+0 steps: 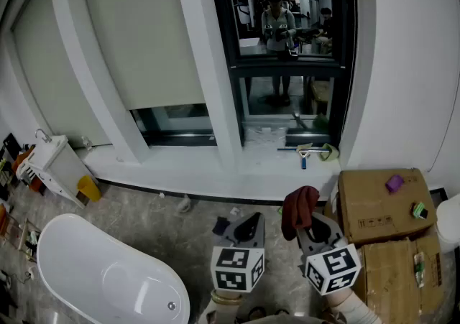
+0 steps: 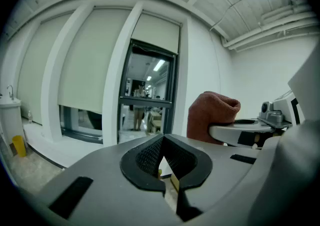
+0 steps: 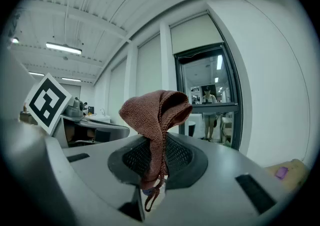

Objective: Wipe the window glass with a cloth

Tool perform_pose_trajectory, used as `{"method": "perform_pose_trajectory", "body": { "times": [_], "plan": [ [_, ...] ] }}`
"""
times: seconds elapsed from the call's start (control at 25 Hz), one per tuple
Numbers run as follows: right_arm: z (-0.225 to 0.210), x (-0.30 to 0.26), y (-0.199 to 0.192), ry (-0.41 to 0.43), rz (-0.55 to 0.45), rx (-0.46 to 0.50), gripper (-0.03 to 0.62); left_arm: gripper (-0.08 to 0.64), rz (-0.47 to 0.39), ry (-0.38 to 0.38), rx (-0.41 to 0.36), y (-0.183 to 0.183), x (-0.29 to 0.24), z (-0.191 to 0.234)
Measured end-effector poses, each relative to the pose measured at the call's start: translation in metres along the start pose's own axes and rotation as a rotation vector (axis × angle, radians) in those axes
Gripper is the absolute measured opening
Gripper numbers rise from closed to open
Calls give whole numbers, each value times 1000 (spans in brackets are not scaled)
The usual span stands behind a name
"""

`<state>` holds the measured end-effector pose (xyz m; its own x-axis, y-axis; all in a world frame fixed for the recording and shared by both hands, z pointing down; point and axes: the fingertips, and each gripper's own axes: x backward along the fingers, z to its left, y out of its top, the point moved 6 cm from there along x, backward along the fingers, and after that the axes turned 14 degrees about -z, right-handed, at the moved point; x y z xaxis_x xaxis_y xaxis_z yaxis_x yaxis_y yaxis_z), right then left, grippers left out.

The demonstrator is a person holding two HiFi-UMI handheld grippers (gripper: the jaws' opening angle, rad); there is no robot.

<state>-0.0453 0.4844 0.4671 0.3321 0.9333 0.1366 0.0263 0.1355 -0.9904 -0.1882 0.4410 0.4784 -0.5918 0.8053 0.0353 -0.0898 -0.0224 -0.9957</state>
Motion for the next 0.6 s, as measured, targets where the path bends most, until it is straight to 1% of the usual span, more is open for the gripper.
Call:
{"method": "perform_pose_trajectory", "body": {
  "times": [0.28,0.6],
  "plan": [
    [0,-2,1,14,-1,-3,51,5,-9,-15,-1,3,-8,-3],
    [-15,-3,-2,22,2,-3,51,5,-9,-22,1,1,-24,-10]
  ]
}}
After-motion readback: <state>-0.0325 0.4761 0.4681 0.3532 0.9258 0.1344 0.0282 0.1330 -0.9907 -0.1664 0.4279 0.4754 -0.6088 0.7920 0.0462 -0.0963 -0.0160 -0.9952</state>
